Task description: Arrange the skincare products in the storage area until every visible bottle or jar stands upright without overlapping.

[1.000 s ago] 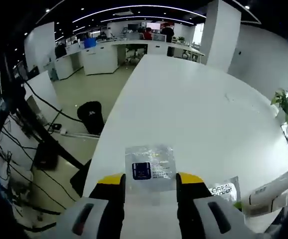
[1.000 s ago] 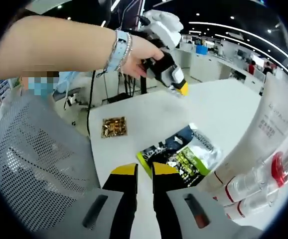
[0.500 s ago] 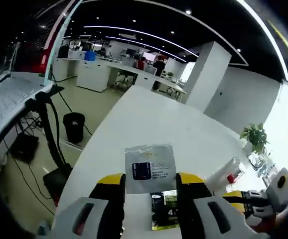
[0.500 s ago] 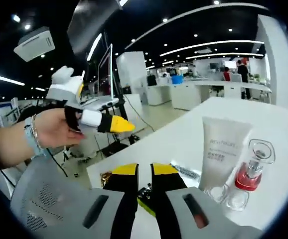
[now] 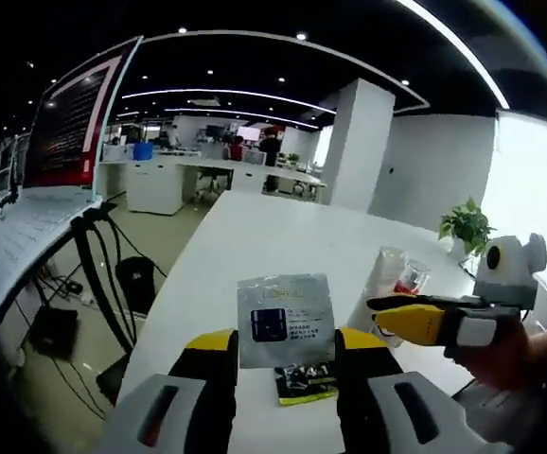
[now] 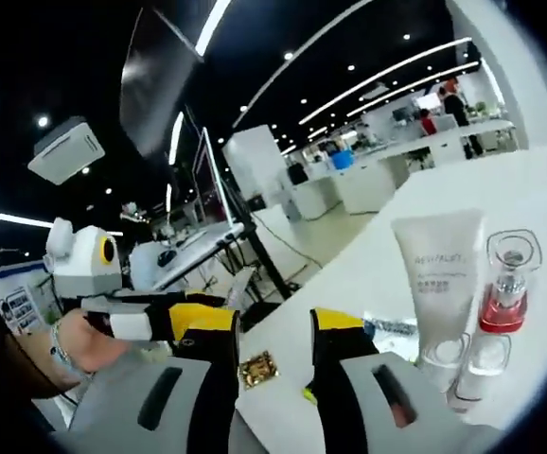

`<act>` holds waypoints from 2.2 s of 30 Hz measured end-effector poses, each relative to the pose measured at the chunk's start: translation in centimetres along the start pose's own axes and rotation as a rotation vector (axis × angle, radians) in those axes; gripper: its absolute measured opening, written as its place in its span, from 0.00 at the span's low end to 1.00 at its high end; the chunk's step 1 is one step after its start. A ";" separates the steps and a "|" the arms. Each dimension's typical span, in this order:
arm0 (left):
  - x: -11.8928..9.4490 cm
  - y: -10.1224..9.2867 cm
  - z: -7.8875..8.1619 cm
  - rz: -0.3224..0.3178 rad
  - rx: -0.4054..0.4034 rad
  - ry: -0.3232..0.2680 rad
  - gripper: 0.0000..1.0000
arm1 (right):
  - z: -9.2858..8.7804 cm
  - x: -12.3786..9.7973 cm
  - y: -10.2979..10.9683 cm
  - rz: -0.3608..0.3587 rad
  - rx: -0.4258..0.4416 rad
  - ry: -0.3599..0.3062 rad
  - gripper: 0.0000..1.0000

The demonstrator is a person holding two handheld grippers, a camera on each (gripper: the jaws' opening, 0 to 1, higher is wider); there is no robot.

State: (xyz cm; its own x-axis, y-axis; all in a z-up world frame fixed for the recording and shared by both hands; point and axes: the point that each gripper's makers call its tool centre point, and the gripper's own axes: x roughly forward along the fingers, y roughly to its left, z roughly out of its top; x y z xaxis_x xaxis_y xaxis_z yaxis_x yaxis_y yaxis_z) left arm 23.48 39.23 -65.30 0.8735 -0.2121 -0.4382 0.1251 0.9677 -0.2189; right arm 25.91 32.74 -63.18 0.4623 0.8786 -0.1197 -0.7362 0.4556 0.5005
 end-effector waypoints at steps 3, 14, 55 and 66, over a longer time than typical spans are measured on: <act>-0.1 -1.2 -0.5 -0.019 0.078 0.004 0.42 | 0.3 0.1 1.2 0.088 0.099 -0.017 0.28; 0.0 -4.4 -1.9 -0.127 0.151 0.043 0.35 | -1.4 0.0 0.7 0.107 0.215 0.086 0.00; -0.2 -3.4 -2.9 -0.389 -0.208 0.276 0.05 | -2.8 -0.9 0.8 0.143 0.292 0.232 0.00; -0.5 -2.0 -1.7 -0.322 -0.231 0.210 0.00 | -3.2 -0.3 1.2 0.163 0.259 0.197 0.02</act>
State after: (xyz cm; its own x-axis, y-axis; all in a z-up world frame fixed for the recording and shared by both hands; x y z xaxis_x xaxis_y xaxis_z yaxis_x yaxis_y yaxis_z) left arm 21.98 37.13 -66.14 0.6895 -0.5441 -0.4781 0.2458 0.7967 -0.5521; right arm 23.35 33.47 -65.28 0.2265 0.9590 -0.1703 -0.6309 0.2776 0.7245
